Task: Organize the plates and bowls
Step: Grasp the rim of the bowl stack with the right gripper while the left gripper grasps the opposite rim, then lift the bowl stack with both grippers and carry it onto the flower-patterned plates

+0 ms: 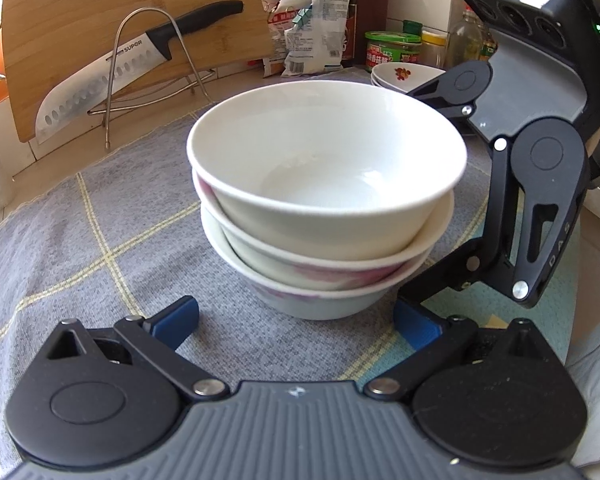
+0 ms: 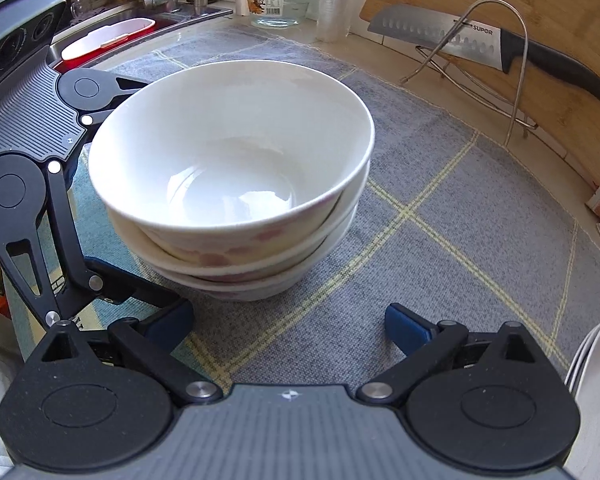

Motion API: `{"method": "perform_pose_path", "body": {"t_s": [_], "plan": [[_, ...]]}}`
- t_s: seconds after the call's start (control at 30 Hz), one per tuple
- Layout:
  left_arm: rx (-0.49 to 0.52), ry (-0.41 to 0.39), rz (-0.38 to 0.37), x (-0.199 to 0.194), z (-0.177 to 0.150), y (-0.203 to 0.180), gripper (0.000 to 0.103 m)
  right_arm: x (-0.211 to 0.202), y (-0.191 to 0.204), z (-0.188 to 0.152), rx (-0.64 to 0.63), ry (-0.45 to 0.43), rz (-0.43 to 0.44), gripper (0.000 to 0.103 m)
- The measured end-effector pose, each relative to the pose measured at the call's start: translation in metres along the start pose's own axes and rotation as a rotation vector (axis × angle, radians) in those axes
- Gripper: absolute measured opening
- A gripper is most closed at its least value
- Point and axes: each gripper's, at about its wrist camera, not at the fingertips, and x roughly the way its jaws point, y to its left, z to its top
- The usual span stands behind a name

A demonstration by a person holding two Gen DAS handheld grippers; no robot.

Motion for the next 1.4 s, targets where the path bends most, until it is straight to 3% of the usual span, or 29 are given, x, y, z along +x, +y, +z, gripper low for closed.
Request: {"method": "perform_pose_path", "body": {"t_s": [0.47, 0.77, 1.07, 1.4], "plan": [[0.051, 0.033, -0.043, 0.006, 0.006, 0.006, 0.103, -0.002, -0.001, 0.009, -0.099, -0.007, 0.007, 0.103], [0.175, 0.05, -0.144, -0.001, 0.013, 0.015, 0.097, -0.007, 0.0, 0.016, -0.203, -0.022, 0.051, 0.103], [0.277, 0.054, -0.251, 0.001, 0.022, 0.02, 0.082, -0.005, 0.002, 0.029, -0.304, 0.004, 0.124, 0.093], [0.308, 0.087, -0.339, 0.008, 0.033, 0.028, 0.082, -0.005, 0.003, 0.034, -0.335, 0.031, 0.167, 0.085]]}}
